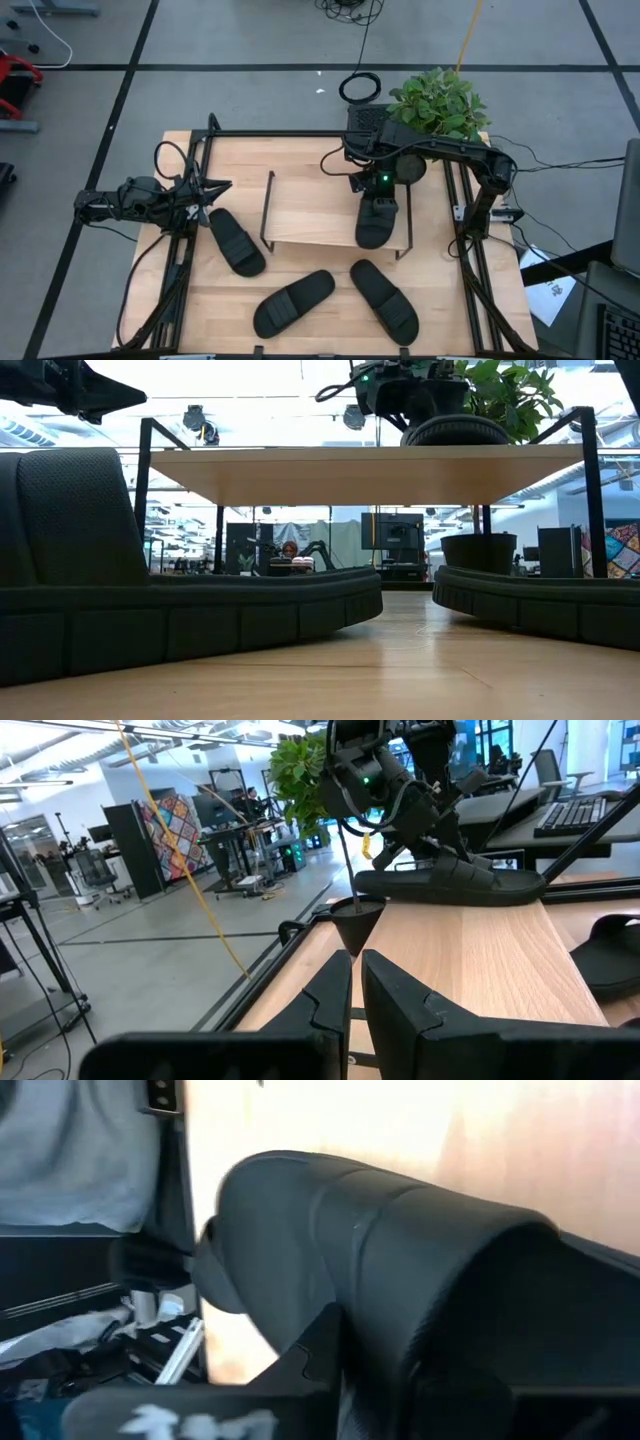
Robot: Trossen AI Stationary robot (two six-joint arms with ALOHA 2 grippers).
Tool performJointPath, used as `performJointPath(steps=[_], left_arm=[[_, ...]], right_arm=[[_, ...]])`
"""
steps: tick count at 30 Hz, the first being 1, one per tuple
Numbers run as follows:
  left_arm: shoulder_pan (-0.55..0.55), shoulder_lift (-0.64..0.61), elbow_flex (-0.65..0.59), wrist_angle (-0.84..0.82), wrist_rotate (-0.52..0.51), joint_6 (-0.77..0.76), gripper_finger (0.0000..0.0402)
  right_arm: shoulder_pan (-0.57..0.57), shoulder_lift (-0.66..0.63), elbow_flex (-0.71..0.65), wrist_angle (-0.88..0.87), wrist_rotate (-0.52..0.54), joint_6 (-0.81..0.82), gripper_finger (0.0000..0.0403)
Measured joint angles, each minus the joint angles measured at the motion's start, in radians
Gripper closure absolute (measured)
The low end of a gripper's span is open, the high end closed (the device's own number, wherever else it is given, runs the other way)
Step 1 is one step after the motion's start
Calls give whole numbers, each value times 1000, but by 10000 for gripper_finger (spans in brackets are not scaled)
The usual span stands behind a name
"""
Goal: Pick and place slides into the shelf
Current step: Put the black slides on the shelf
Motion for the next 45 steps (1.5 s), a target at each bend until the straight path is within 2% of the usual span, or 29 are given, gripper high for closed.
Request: performJointPath(steps=[6,15,20,23,34,39,45], left_arm=[[0,0,0,0,0,0,364],[0,0,0,0,0,0,364],[0,0,0,0,0,0,364],[0,0,0,0,0,0,364],[0,0,0,-1,1,-1,364],[0,0,0,-1,1,-4,364],[0,0,0,-2,1,-5,364]], right_arm=[[0,0,0,10,61,0,317],[3,0,23,4,146,1,210],[9,-5,70,7,212,-4,176],[18,-5,101,2,264,8,166],[36,-5,117,-3,342,55,159],[59,-6,119,3,486,66,159],[88,-7,119,38,526,60,159]])
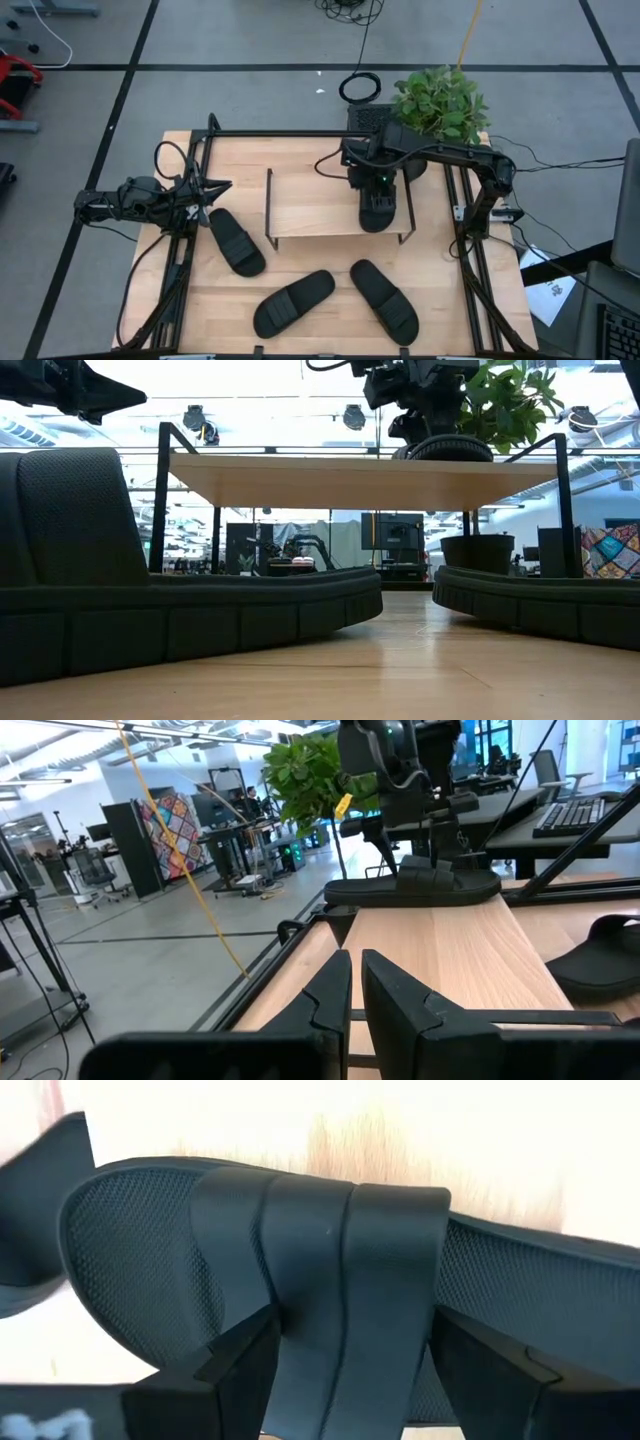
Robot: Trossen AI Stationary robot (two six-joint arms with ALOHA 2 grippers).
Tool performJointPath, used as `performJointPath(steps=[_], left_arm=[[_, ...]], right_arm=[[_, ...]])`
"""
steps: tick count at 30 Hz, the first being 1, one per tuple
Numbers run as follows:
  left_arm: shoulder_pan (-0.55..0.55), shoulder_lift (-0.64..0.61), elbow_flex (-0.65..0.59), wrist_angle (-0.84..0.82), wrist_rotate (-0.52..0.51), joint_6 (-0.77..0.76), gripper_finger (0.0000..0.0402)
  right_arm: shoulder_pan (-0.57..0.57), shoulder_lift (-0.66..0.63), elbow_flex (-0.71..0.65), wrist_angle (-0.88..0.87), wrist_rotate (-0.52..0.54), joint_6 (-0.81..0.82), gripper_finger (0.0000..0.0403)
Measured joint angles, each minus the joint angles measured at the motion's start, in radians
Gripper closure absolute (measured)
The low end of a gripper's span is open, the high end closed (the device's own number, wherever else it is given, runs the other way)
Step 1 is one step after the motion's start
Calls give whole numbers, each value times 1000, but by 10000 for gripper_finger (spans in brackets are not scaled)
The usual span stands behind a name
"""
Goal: Pick and place slides into the shelf
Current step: Put the black slides on the shelf
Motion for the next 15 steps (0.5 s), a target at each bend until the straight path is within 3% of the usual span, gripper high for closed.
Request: performJointPath(steps=[15], left_arm=[[0,0,0,-1,0,-3,364]], right_arm=[[18,-53,15,8,-18,23,159]])
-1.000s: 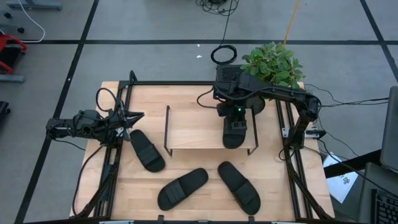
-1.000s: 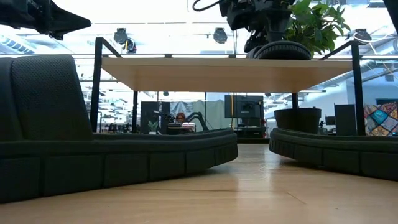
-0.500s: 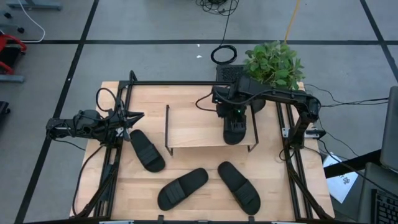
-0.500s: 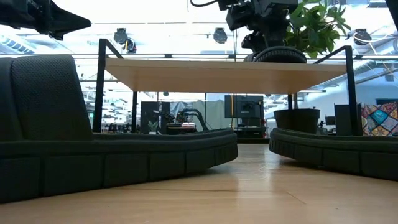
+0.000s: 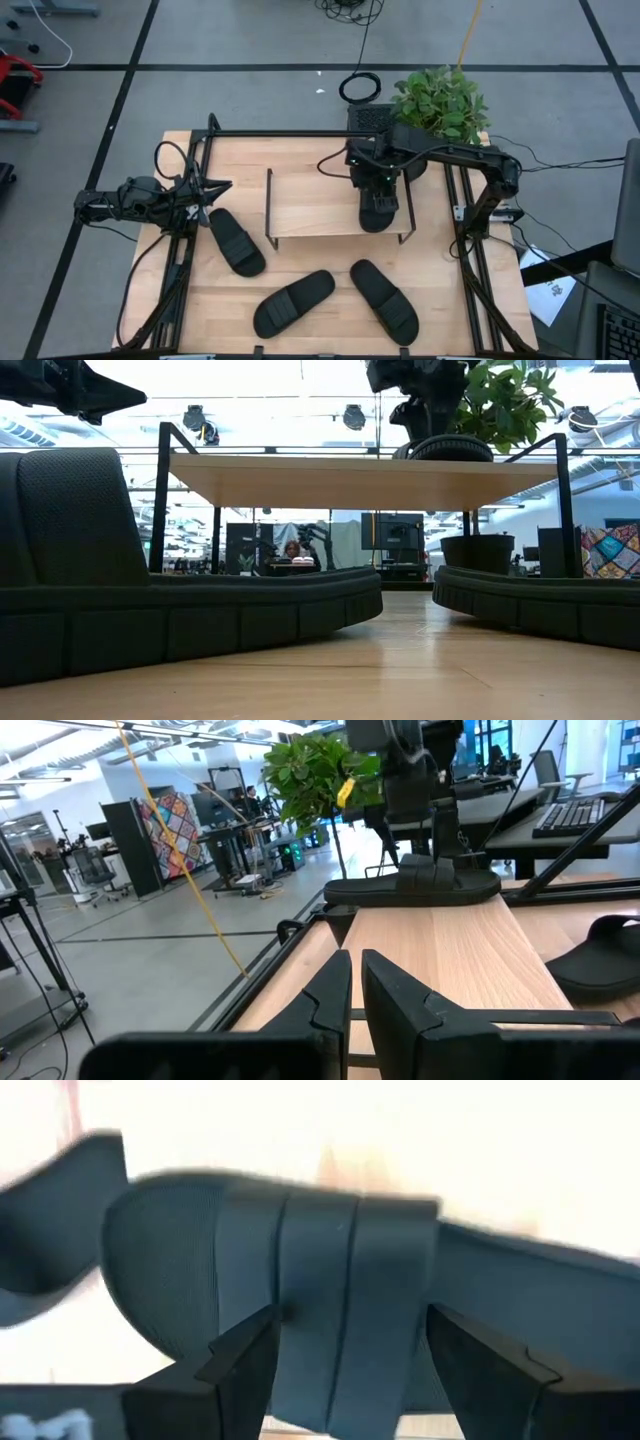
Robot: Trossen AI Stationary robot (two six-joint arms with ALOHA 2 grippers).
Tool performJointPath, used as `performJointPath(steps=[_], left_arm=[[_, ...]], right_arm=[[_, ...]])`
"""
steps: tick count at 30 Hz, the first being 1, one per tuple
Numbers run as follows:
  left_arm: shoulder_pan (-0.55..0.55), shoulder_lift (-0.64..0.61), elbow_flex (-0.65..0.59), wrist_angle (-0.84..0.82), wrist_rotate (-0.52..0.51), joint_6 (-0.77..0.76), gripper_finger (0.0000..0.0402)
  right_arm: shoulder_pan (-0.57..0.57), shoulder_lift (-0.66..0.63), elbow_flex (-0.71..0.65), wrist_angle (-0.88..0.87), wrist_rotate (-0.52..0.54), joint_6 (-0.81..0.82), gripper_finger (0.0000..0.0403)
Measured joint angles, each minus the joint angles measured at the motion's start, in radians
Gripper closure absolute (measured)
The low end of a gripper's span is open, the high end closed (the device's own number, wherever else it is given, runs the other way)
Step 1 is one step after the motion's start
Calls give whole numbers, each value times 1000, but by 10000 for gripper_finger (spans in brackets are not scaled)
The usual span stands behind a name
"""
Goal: Pick and place slides into the shelf
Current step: Put the black slides on the shelf
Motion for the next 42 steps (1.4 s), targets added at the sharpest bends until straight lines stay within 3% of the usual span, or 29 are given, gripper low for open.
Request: performJointPath(steps=[5,14,18,24,26,30,35,42], left_arm=[[0,0,0,0,0,0,364],[0,0,0,0,0,7,364],[0,0,0,1,-1,8,364],[0,0,0,0,-1,8,364],[0,0,0,2,-2,8,364],[0,0,0,2,-2,8,364],[0,0,0,2,-2,11,364],[0,0,0,2,-2,11,364]], right_arm=[[-8,-29,29,-2,-26,2,159],[20,-61,57,31,81,-37,176],[59,-126,57,156,79,-83,232],[111,-238,48,323,78,-47,374],[123,-273,12,388,74,-15,393],[153,-354,-110,509,44,26,390],[170,-510,-366,774,-103,11,400],[41,-690,-645,948,-198,47,402]])
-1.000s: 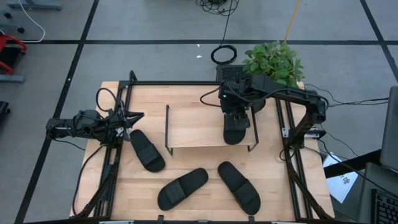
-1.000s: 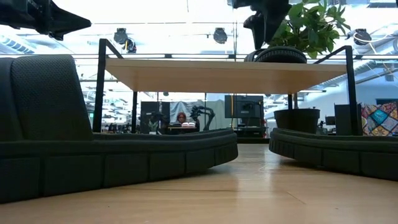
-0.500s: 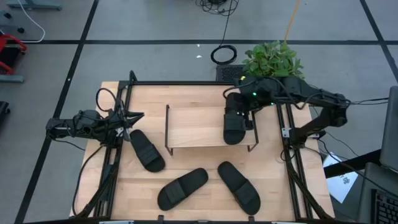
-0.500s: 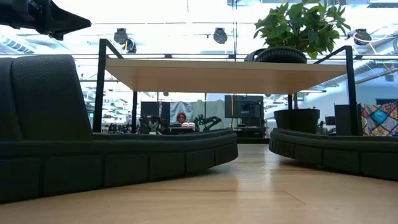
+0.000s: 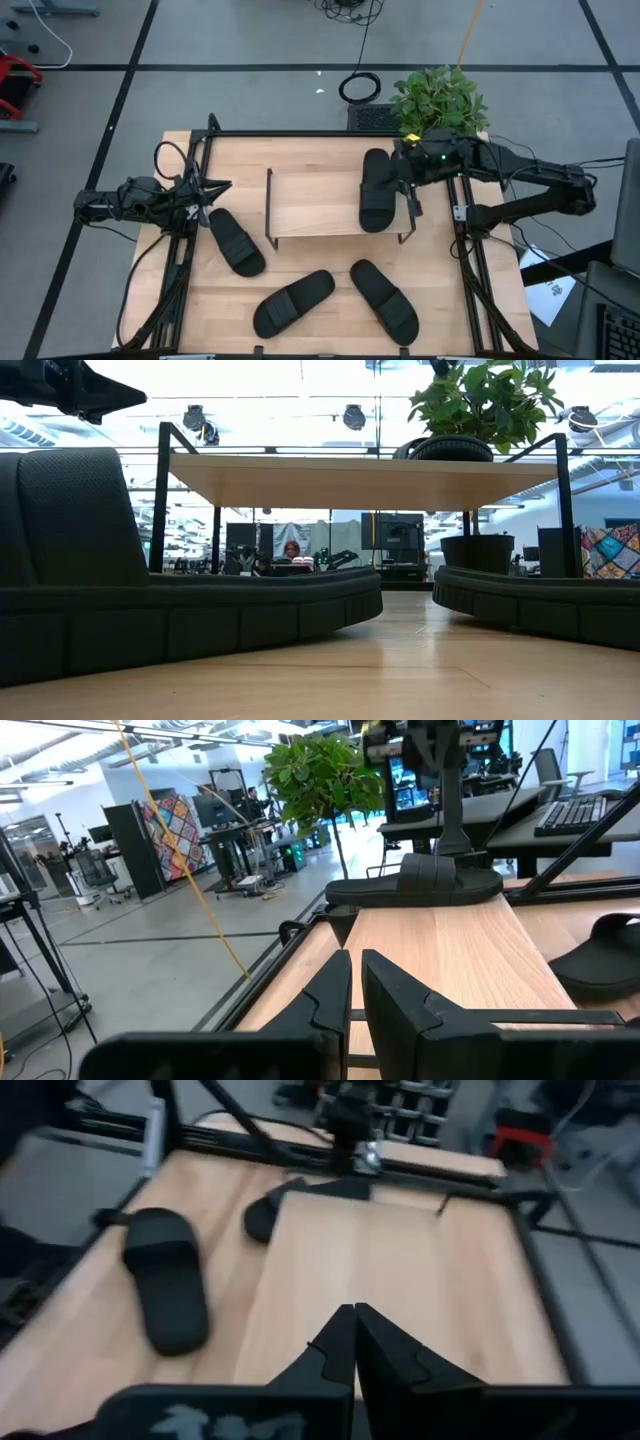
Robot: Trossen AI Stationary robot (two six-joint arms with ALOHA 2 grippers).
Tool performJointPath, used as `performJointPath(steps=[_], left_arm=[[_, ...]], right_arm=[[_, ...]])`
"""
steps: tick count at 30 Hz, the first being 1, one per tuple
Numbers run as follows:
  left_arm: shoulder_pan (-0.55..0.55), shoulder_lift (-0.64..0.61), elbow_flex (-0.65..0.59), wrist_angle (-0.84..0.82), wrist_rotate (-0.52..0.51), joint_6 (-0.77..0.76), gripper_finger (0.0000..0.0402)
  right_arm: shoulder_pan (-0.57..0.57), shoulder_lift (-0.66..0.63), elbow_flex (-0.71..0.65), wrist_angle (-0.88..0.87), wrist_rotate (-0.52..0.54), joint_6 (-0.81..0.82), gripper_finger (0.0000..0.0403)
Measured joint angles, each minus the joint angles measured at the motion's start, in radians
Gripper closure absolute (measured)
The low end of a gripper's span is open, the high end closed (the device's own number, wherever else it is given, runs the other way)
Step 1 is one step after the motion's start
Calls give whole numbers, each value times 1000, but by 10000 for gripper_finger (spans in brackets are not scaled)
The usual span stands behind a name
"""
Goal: Pick and place slides into the shelf
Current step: Put the black slides on the shelf
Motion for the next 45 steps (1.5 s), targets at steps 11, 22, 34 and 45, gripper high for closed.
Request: performJointPath(steps=[11,22,34,45], left_arm=[[0,0,0,1,-1,0,364],[0,0,0,16,-1,3,364],[0,0,0,11,-10,-85,364],[0,78,229,-207,-140,-218,364]], right_arm=[[125,-280,-382,403,-92,203,402],[200,-397,-571,579,-93,113,403],[203,-397,-758,734,-96,82,403],[202,-422,-764,744,-148,75,403]])
